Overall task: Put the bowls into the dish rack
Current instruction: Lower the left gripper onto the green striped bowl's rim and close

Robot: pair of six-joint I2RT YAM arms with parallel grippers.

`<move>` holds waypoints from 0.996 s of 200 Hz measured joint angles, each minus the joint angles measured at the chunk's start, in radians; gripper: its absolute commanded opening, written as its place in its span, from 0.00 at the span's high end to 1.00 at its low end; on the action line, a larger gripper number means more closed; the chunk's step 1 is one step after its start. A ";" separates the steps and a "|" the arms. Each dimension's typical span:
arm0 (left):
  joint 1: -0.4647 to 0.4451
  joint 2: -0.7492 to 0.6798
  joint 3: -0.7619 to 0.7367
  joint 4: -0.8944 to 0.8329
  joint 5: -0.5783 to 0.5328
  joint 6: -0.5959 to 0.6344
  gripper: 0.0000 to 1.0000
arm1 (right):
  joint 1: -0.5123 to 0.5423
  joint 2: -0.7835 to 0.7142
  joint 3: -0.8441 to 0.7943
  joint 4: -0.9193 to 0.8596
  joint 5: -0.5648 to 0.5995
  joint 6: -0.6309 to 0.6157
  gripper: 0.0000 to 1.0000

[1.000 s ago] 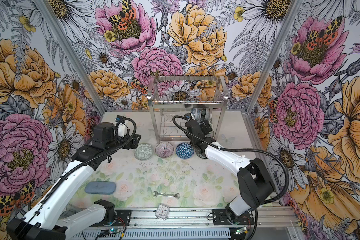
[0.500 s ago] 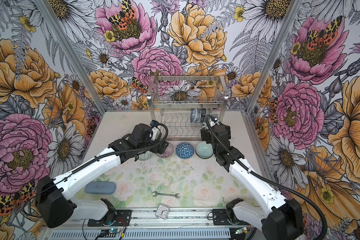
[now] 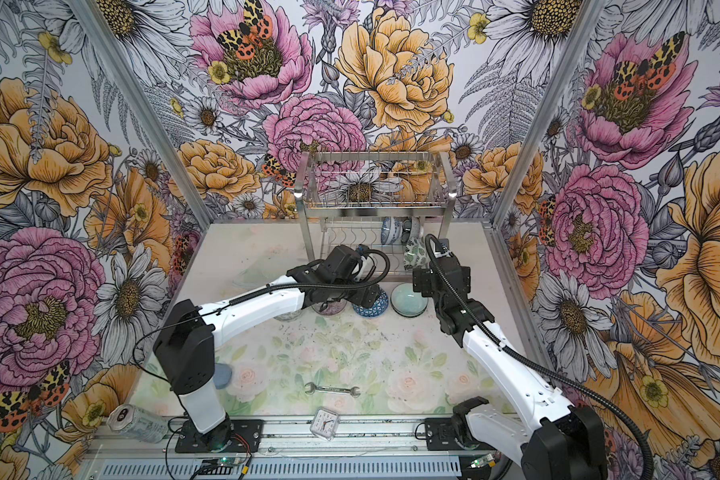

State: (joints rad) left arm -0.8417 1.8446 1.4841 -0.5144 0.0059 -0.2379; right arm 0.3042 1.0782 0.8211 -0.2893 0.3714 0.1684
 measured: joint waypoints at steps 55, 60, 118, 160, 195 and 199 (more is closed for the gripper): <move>-0.016 0.222 0.165 0.003 0.052 -0.008 0.30 | -0.061 -0.062 -0.023 -0.009 -0.026 0.016 0.01; -0.016 0.233 0.175 0.003 0.056 -0.007 0.32 | -0.064 -0.066 -0.024 -0.009 -0.028 0.018 0.01; -0.027 0.297 0.252 0.003 0.071 -0.006 0.56 | -0.086 -0.076 -0.051 -0.007 -0.047 0.026 0.01; -0.035 0.339 0.289 0.005 0.071 -0.006 0.63 | -0.095 -0.076 -0.061 -0.006 -0.062 0.026 0.02; -0.036 0.370 0.304 0.006 0.068 -0.004 0.73 | -0.103 -0.076 -0.061 -0.006 -0.067 0.026 0.02; -0.036 0.372 0.305 0.006 0.069 -0.002 0.74 | -0.103 -0.076 -0.061 -0.006 -0.067 0.026 0.02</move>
State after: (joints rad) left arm -0.8776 2.2166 1.7889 -0.5083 0.0750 -0.2394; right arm 0.2012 1.0019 0.7597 -0.2955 0.3042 0.1947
